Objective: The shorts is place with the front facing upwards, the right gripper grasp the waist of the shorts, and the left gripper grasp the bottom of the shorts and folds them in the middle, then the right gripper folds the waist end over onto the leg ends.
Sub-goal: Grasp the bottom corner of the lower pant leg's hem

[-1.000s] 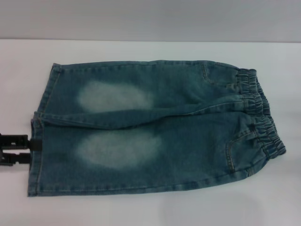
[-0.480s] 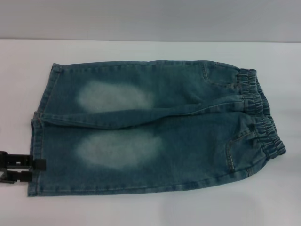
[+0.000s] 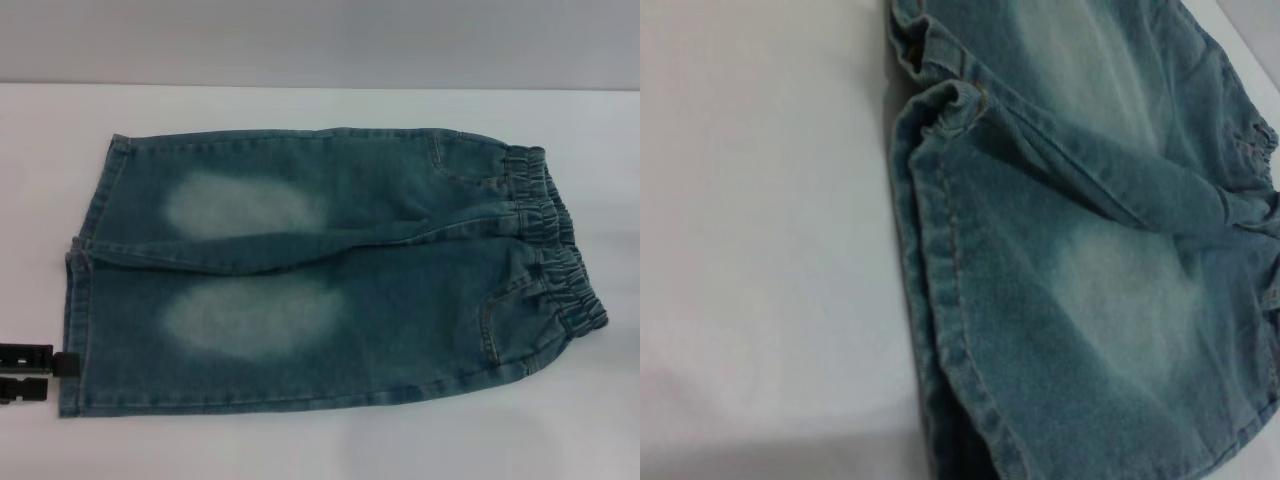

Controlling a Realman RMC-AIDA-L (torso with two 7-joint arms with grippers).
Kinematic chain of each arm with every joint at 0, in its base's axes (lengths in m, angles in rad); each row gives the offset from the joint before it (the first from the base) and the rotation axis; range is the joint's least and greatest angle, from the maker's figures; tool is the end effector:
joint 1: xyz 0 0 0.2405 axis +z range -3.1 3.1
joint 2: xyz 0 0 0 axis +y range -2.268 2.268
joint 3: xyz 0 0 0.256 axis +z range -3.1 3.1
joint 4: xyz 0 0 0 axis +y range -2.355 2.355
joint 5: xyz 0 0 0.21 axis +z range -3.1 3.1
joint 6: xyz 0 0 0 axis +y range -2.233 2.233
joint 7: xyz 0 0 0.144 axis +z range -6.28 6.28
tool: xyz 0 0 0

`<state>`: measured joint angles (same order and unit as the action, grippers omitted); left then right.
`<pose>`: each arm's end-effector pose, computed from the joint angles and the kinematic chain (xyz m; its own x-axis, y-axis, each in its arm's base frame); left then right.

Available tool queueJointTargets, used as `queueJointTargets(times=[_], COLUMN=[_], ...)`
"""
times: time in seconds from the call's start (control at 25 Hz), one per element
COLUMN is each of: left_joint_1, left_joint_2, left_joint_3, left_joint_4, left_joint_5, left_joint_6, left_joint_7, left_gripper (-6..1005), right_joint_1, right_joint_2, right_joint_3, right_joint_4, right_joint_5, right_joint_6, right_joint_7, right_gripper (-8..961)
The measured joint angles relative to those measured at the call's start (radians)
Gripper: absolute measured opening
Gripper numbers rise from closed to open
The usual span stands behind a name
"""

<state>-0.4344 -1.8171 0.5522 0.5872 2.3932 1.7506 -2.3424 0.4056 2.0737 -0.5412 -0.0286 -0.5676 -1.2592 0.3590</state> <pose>-0.3645 0.2687 0.0905 0.0032 0.9817 0.1902 0.9972 -0.0173 0.0725 0.3879 0.3041 0.0552 0.5753 0.1522 -0.8037 -0.8139 0.2043 -0.5439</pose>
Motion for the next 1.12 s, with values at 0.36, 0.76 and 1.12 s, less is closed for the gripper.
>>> queueJointTargets(times=[0.36, 0.76, 1.12], left_joint_1=[0.010, 0.011, 0.003], left_joint_2=[-0.005, -0.013, -0.025], left_joint_3=[0.009, 0.010, 0.026], left_joint_4=[-0.002, -0.003, -0.004], left_joint_5=[0.002, 0.011, 0.012], left_joint_6=[-0.017, -0.019, -0.014], left_joint_7=[0.007, 0.017, 0.020], left_gripper=[839, 839, 839], right_joint_1=[-0.001, -0.003, -0.008], right_joint_2=[0.000, 0.000, 0.001], right_joint_3=[-0.005, -0.005, -0.007], right_joint_4=[-0.001, 0.000, 0.001], right_joint_5=[0.000, 0.000, 0.000], right_joint_6=[-0.003, -0.009, -0.013], right_joint_7=[0.007, 0.008, 0.009], right_gripper=[632, 632, 632])
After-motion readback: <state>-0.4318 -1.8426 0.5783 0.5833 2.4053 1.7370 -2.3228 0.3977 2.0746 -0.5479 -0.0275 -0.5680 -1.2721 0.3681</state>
